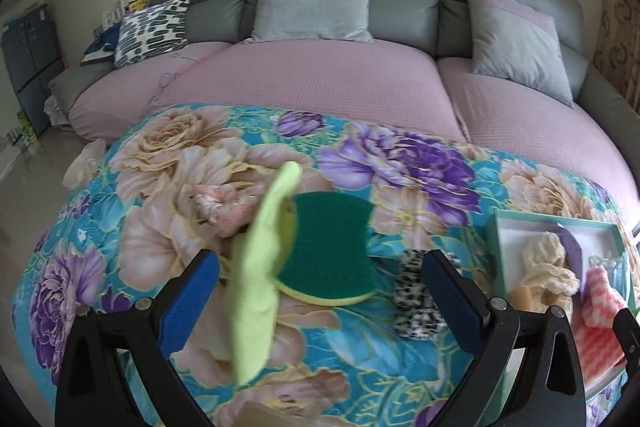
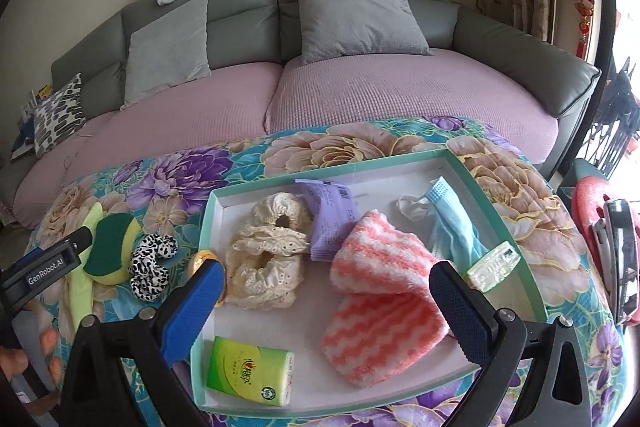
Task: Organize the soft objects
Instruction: 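Open the right tool to drop the mask in the tray while the left tool returns to the pile, then lower the left tool onto the yellow-green cloth and close on it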
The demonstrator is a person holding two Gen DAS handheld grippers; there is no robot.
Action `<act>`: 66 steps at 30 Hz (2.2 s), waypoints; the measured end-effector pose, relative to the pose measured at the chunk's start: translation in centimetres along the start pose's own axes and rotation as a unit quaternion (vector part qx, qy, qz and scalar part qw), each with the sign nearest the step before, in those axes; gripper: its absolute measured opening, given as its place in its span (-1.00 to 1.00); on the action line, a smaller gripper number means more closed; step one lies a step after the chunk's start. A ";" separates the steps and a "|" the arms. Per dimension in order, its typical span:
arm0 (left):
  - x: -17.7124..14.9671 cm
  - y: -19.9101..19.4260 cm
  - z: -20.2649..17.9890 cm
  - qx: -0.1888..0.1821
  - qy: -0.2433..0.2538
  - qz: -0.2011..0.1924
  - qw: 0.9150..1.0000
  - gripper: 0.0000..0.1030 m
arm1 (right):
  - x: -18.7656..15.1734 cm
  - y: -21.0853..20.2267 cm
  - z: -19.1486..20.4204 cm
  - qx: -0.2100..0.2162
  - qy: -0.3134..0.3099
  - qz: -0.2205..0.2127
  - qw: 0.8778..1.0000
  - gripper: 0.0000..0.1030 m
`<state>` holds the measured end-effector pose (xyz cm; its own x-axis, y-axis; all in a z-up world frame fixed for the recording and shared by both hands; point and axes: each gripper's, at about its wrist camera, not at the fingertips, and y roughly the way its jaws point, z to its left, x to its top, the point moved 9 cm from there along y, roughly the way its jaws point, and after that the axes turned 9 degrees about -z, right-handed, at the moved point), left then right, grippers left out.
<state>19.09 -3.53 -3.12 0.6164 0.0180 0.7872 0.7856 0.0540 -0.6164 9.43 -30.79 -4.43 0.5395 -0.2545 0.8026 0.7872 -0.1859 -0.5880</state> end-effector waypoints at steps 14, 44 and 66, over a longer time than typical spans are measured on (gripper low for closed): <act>0.2 0.5 11.0 0.081 -0.075 -0.006 0.994 0.96 | -2.0 2.6 8.6 0.057 -0.044 0.037 0.997 1.00; -4.9 7.7 8.8 -0.013 -0.054 0.098 0.994 0.96 | -4.2 6.5 15.9 0.052 -0.130 0.053 0.989 1.00; -6.5 8.2 6.3 -0.026 0.004 0.116 0.993 0.03 | -4.2 6.2 16.2 0.063 -0.139 0.051 0.987 1.00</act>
<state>21.17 3.10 -13.14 0.7809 0.0163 0.6244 0.6245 -0.0030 -0.7810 16.87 -15.46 -9.77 0.6646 0.0082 0.7471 0.7465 -0.0488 -0.6635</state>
